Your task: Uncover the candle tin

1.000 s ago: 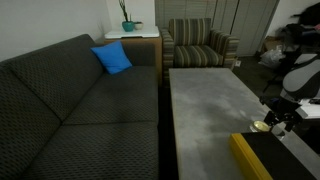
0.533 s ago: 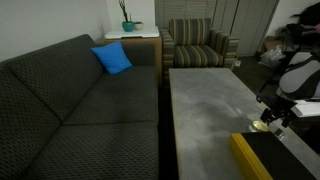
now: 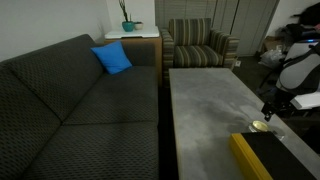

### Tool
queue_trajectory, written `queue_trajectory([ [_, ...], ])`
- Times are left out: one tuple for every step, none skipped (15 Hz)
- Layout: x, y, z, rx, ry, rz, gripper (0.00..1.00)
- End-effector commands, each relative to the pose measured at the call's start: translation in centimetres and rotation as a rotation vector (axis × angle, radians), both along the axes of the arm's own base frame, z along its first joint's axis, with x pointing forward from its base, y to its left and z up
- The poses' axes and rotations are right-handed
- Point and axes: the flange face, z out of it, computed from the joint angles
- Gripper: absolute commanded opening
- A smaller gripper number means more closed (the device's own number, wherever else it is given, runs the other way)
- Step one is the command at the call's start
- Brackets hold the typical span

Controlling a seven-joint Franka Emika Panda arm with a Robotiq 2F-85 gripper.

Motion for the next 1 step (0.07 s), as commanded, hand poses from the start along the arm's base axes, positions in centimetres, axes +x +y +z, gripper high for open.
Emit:
queue_trajectory([
  [-0.91, 1.2, 2.16, -0.006, 0.032, 0.058, 1.0],
])
